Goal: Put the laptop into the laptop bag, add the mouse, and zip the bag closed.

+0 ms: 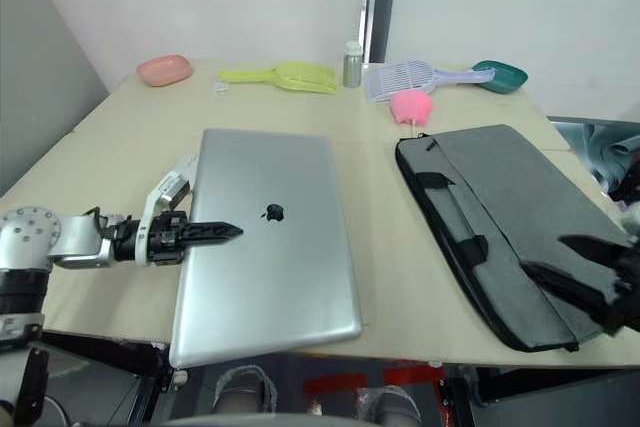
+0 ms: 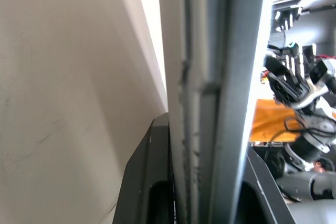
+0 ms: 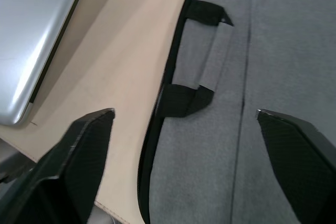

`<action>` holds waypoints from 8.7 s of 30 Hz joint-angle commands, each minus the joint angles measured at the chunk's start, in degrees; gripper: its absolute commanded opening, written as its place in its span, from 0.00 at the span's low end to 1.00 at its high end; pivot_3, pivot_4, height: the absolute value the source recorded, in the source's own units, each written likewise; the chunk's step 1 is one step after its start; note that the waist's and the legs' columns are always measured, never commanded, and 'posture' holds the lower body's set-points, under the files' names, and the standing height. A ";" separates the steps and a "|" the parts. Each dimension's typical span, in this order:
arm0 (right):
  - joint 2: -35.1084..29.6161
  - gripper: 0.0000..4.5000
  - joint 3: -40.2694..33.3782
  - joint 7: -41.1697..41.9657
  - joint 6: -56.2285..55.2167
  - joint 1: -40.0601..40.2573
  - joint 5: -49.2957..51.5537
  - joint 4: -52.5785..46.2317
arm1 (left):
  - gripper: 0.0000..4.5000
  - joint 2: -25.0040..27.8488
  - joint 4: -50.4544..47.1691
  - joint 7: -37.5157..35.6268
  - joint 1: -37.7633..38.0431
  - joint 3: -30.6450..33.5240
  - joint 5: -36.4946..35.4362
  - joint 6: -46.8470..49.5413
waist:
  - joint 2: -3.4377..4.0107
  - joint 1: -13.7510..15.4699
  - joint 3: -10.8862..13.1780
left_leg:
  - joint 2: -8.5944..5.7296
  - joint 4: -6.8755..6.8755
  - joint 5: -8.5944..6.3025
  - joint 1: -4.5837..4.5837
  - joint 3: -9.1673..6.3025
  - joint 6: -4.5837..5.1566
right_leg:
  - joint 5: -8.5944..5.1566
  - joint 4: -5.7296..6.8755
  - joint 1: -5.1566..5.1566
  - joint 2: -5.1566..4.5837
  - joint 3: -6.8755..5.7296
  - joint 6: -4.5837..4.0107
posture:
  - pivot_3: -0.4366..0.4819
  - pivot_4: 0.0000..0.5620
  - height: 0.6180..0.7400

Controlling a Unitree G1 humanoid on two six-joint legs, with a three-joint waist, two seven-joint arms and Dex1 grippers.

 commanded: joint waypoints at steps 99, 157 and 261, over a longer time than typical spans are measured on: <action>5.11 0.00 36.80 -35.57 24.81 -51.98 8.20 10.55 | 0.09 -18.09 4.65 23.80 -5.63 -5.16 -27.23 -16.95 | 0.01 -0.02 -0.01 | -0.03 0.76 0.28 0.45 0.46 -0.48 | 0.36 1.10 -0.03 0.08 0.97 1.17 | 0.48 0.27 1.00; 9.51 0.00 36.18 -44.33 25.01 -51.86 18.38 5.80 | 0.09 -41.49 12.13 25.47 -15.92 -4.98 -0.15 -29.43 | 0.00 0.01 -0.01 | -0.07 0.68 0.31 0.36 0.48 -0.37 | 0.47 0.85 -0.03 0.06 1.00 1.34 | 0.48 0.27 1.00; -5.45 0.00 50.47 -70.71 -0.94 -44.44 54.31 11.45 | 0.09 -59.60 24.07 16.58 -29.55 -5.09 16.29 -26.65 | -0.02 1.54 0.01 | -0.16 0.18 0.28 0.12 0.46 -0.31 | 0.84 -0.01 -0.03 0.01 0.82 1.93 | 0.48 0.27 1.00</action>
